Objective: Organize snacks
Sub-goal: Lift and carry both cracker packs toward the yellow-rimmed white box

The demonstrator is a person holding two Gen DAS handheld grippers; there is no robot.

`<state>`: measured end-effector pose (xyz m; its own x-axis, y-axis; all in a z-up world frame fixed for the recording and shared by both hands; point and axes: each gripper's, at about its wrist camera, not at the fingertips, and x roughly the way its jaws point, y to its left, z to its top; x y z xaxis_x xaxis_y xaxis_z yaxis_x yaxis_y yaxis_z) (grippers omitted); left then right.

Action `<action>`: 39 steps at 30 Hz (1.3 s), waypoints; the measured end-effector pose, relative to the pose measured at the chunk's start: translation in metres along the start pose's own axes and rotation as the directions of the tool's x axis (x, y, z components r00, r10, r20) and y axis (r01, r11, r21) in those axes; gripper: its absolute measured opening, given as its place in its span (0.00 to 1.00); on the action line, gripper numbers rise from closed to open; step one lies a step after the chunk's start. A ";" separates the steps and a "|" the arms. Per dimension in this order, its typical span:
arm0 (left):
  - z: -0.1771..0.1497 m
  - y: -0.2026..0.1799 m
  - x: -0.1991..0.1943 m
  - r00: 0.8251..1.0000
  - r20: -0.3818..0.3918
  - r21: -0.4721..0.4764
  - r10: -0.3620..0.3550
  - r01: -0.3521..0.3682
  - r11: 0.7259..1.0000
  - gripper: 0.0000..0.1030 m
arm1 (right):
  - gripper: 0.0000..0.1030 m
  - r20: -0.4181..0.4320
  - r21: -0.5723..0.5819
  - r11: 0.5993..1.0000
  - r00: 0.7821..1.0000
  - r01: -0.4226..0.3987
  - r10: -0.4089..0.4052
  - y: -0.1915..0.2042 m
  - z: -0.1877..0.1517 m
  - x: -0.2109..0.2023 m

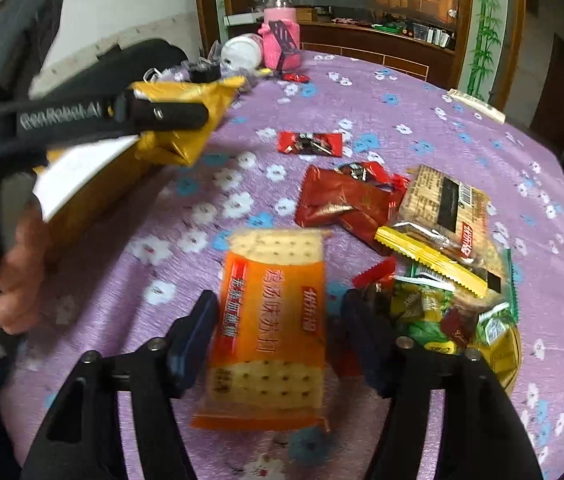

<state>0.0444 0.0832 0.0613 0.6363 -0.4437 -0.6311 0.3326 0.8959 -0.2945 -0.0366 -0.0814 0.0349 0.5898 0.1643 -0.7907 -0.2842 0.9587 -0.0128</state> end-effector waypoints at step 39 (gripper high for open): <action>-0.005 0.013 -0.066 0.999 0.033 -0.014 -0.039 0.040 0.999 0.44 | 0.53 0.215 0.309 0.937 0.971 -0.165 0.100 -0.022 0.020 -0.047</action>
<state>0.0032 0.1240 0.0958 0.6452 -0.4789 -0.5953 0.3479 0.8778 -0.3292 -0.0425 -0.1056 0.0847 0.7071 0.3058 -0.6375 -0.1303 0.9425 0.3076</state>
